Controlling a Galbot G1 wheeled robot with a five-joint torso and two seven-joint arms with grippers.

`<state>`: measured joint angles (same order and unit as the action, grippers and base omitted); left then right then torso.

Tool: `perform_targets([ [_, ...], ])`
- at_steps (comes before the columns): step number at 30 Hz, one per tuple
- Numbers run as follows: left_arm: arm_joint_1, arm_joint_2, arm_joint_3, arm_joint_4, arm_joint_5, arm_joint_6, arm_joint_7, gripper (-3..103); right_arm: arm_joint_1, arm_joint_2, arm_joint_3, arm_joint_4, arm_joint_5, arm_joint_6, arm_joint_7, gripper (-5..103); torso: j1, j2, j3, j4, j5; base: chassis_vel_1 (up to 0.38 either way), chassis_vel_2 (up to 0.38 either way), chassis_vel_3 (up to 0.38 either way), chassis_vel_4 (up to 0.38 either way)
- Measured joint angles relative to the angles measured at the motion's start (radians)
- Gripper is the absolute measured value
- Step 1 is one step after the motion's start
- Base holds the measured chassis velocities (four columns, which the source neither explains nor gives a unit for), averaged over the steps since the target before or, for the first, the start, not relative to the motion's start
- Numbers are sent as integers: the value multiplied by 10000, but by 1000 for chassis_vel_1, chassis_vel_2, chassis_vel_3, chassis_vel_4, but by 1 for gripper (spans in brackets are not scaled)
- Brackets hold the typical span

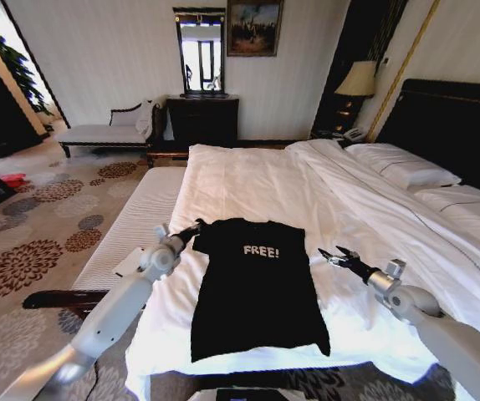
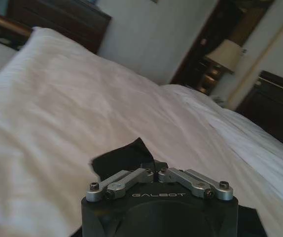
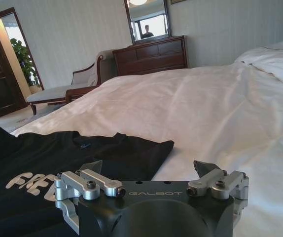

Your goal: Fold the clothes on the bed.

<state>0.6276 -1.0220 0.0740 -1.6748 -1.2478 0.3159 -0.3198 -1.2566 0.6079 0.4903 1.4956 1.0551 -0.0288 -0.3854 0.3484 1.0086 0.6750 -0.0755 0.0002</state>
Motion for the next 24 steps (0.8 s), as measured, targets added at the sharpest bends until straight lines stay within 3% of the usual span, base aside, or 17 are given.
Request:
perform_targets([
  [2, -123, -31, 177, 0, -6, 4, -29, 0, -31, 0, 42, 5, 0, 5, -12, 100, 0, 0, 0, 0, 0, 0, 0, 0, 0],
  [8, -767, -222, 1851, 47, -50, 47, -212, 0, -206, -13, 306, 8, 3, 33, -82, 100, 0, 0, 0, 3, -1, 0, 0, 0, 0],
  [16, -780, -618, 2649, 583, 418, 76, -322, -3, -358, -34, 472, -9, 36, 68, -198, 100, -1, 0, 0, 3, -1, 0, 0, 0, 0],
  [19, -595, -717, 2654, 834, 738, 148, -410, 7, -483, -21, 570, 10, 25, 75, -243, 100, 0, 0, 0, 3, -2, 0, 0, 0, 0],
  [21, -574, -720, 2643, 849, 768, 155, -410, 7, -497, -16, 576, 10, 21, 76, -249, 100, -1, 0, 0, 3, -2, 0, 0, 0, 0],
  [24, -417, -688, 2481, 791, 917, 171, -465, 24, -504, 53, 572, -84, -9, 105, -297, 100, -1, 0, 0, 3, -3, 0, 0, 0, 0],
])
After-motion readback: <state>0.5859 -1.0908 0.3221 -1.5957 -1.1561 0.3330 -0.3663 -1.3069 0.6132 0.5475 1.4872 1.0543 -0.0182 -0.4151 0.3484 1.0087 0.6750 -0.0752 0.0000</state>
